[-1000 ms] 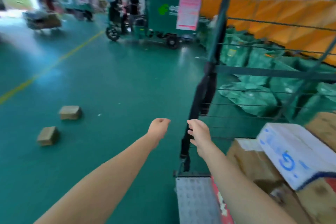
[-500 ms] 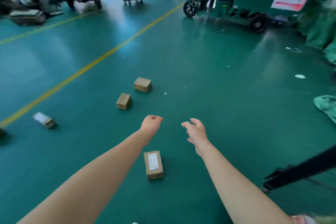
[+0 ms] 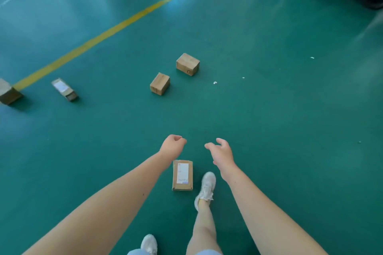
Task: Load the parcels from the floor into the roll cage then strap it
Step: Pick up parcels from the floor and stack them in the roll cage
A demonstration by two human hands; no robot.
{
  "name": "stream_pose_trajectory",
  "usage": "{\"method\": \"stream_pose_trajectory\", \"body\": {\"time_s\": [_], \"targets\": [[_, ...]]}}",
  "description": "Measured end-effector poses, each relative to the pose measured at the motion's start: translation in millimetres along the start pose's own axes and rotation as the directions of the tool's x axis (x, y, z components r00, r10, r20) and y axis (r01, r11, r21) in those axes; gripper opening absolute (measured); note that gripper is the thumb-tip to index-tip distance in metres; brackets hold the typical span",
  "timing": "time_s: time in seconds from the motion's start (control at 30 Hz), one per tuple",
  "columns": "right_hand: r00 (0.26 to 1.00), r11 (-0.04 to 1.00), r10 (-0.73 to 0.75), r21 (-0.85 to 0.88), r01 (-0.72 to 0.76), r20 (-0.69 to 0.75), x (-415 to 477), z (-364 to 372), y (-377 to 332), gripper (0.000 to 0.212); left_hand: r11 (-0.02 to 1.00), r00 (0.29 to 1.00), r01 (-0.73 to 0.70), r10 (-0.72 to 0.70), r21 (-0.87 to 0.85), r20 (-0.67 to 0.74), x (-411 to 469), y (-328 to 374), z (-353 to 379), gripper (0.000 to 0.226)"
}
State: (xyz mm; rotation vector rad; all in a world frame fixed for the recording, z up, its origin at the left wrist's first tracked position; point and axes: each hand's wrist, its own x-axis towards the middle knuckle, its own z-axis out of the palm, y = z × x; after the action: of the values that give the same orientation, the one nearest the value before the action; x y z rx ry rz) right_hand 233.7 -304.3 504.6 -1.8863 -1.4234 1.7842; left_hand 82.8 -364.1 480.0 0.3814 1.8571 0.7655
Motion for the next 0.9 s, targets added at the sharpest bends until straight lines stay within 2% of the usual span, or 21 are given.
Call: {"method": "stream_pose_trajectory", "body": {"time_s": [0.1, 0.23, 0.43, 0.6, 0.9], "targets": [[0.997, 0.996, 0.049, -0.072, -0.044, 0.065, 62.1, -1.8, -12.6, 0.067, 0.996, 0.996, 0.081, -0.082, -0.024, -0.046, 42.1, 12.3, 8.3, 0.047], [0.979, 0.986, 0.127, -0.13, -0.107, 0.156, 140.6, -7.5, -24.7, 0.069, 0.977, 0.973, 0.207, -0.211, -0.051, -0.089, 95.7, 26.1, 23.3, 0.048], [0.944, 0.942, 0.264, -0.264, -0.208, 0.199, 247.4, 6.1, 7.0, 0.072, 0.945, 0.94, 0.323, -0.327, -0.058, -0.096, 188.0, 3.7, 47.9, 0.047], [0.912, 0.898, 0.361, -0.336, -0.284, 0.195, 326.7, 44.2, 74.2, 0.072, 0.907, 0.902, 0.422, -0.421, -0.007, -0.096, 271.6, -62.4, 68.8, 0.044], [0.838, 0.831, 0.523, -0.31, -0.462, 0.155, 426.0, 119.2, 242.6, 0.075, 0.835, 0.842, 0.538, -0.537, 0.114, -0.045, 403.3, -222.4, 108.0, 0.048]]}}
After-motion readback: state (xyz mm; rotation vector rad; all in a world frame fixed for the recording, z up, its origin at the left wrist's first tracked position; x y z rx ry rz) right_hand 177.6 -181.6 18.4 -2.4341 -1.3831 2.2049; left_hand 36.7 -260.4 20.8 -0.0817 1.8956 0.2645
